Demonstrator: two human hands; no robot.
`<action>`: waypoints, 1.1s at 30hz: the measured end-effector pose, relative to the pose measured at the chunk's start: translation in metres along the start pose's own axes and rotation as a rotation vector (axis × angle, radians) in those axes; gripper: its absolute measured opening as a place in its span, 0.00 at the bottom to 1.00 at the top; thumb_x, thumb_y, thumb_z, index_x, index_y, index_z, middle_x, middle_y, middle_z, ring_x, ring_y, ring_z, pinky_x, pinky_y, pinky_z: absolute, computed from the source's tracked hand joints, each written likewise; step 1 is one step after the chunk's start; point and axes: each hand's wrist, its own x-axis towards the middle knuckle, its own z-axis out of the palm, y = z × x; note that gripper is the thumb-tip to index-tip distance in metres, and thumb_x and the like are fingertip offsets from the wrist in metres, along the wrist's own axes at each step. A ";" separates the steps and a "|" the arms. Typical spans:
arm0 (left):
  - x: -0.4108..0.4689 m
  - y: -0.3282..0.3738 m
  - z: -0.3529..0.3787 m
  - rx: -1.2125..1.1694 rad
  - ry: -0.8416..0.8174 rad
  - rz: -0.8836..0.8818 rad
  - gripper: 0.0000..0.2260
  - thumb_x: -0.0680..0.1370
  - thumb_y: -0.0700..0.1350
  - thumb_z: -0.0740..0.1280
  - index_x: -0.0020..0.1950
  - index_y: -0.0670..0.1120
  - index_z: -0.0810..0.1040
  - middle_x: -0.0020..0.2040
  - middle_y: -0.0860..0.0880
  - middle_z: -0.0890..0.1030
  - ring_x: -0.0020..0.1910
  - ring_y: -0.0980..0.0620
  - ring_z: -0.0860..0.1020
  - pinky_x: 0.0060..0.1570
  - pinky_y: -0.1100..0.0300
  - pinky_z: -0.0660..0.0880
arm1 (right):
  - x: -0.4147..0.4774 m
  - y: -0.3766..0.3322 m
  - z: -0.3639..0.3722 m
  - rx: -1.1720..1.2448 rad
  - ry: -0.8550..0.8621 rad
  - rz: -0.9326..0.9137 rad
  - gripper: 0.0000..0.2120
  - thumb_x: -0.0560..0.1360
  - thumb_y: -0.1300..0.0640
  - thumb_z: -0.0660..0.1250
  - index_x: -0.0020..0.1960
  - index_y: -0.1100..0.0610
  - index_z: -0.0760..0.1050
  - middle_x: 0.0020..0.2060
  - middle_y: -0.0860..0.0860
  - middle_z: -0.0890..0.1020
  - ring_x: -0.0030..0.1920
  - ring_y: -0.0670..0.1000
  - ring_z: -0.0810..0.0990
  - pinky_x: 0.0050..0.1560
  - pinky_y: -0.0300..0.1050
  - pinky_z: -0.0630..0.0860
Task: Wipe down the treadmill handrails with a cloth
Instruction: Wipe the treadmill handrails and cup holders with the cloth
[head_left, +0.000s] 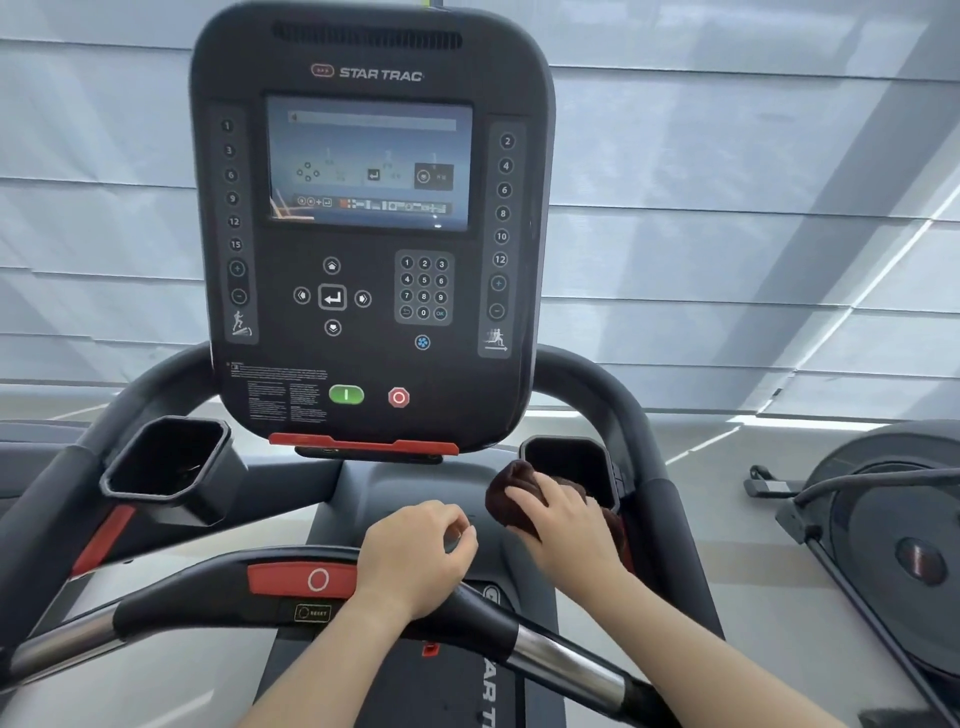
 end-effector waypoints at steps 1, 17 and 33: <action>0.000 0.000 0.000 0.003 -0.001 -0.003 0.12 0.72 0.60 0.54 0.43 0.58 0.75 0.40 0.61 0.77 0.40 0.59 0.73 0.31 0.67 0.61 | -0.004 0.006 -0.002 0.000 0.012 -0.026 0.18 0.72 0.48 0.70 0.60 0.51 0.76 0.57 0.56 0.79 0.50 0.62 0.80 0.43 0.57 0.76; 0.001 -0.003 0.002 0.019 0.009 -0.019 0.12 0.71 0.62 0.53 0.40 0.60 0.73 0.37 0.64 0.77 0.37 0.62 0.73 0.31 0.67 0.61 | -0.031 0.017 -0.002 0.216 0.325 0.146 0.19 0.69 0.57 0.75 0.59 0.54 0.78 0.52 0.54 0.82 0.52 0.58 0.81 0.48 0.58 0.78; -0.001 -0.004 0.003 0.051 -0.010 -0.023 0.12 0.70 0.62 0.52 0.37 0.61 0.72 0.33 0.65 0.74 0.33 0.63 0.71 0.29 0.67 0.59 | -0.031 0.047 -0.008 0.245 0.452 0.181 0.19 0.70 0.60 0.74 0.60 0.57 0.77 0.51 0.57 0.82 0.50 0.60 0.80 0.50 0.56 0.77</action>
